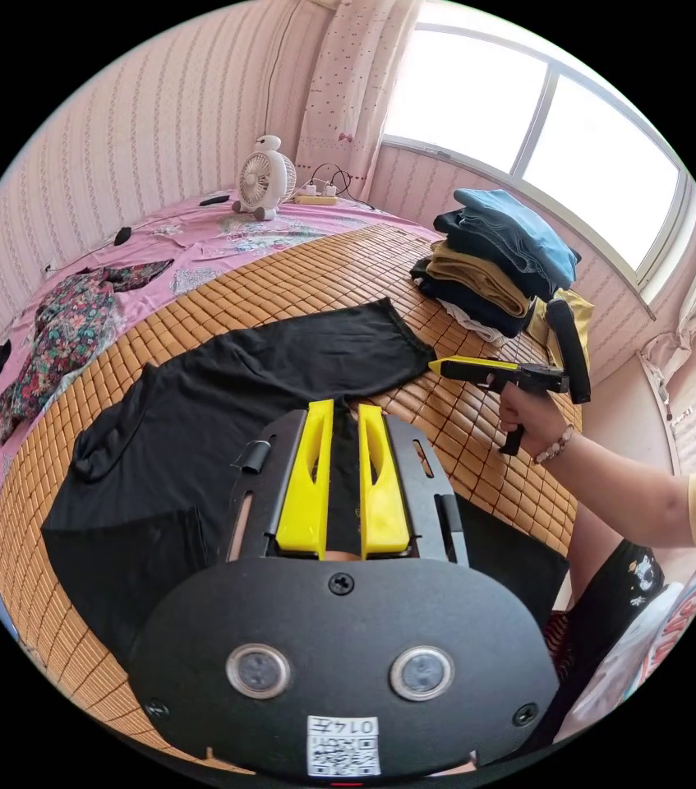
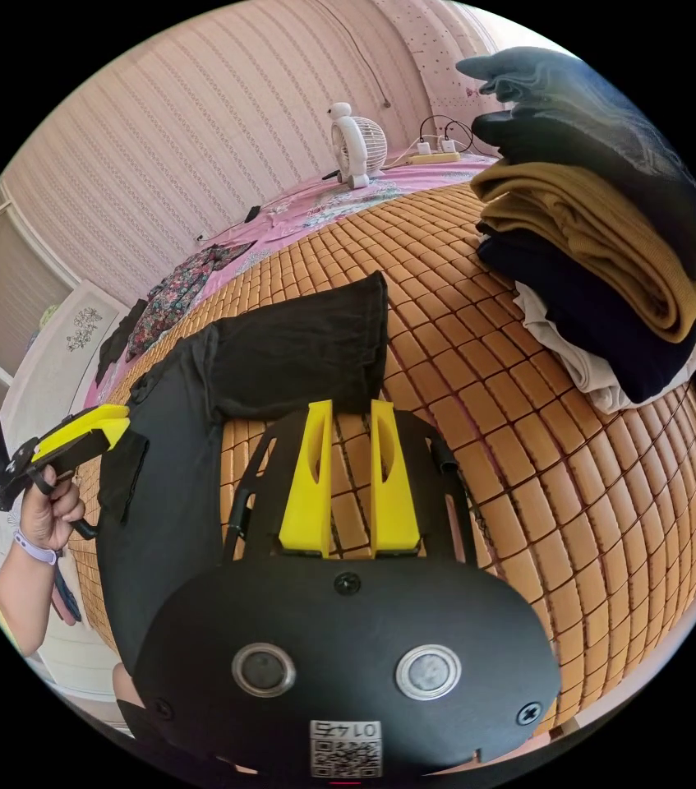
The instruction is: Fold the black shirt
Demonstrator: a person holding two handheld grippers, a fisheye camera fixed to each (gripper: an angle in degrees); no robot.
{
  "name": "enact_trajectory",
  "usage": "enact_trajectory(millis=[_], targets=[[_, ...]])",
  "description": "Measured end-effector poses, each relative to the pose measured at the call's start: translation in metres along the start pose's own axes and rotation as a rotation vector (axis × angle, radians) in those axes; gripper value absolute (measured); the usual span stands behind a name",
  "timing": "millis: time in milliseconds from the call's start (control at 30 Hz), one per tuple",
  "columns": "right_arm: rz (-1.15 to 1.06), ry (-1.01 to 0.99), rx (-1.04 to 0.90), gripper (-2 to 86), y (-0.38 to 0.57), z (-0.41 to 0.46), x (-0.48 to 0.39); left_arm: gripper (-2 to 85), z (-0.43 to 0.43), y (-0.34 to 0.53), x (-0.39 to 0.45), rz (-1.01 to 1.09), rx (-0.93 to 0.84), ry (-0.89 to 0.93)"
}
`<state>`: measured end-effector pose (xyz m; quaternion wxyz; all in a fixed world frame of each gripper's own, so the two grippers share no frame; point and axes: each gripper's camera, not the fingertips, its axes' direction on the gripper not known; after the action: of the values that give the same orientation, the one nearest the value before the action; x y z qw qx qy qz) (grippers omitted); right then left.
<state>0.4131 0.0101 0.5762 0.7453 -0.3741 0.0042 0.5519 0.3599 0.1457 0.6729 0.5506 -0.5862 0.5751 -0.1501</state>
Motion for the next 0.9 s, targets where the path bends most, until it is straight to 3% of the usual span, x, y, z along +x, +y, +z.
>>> enact_trajectory(millis=[233,400,633,900], targets=[[0.028,-0.073,-0.040,1.4,-0.018,-0.015,0.024,6.3,0.071,-0.092,0.023,0.057,-0.050,0.063],[0.029,-0.091,-0.037,0.4,-0.024,-0.027,0.031,7.3,0.132,-0.150,0.052,0.155,-0.167,-0.012],[0.054,-0.165,-0.041,-0.1,-0.028,-0.044,0.048,7.4,0.180,-0.201,0.076,0.157,-0.152,-0.053],[0.064,-0.234,-0.059,-0.1,-0.026,-0.057,0.059,3.7,0.229,-0.223,0.107,0.252,-0.263,-0.252]])
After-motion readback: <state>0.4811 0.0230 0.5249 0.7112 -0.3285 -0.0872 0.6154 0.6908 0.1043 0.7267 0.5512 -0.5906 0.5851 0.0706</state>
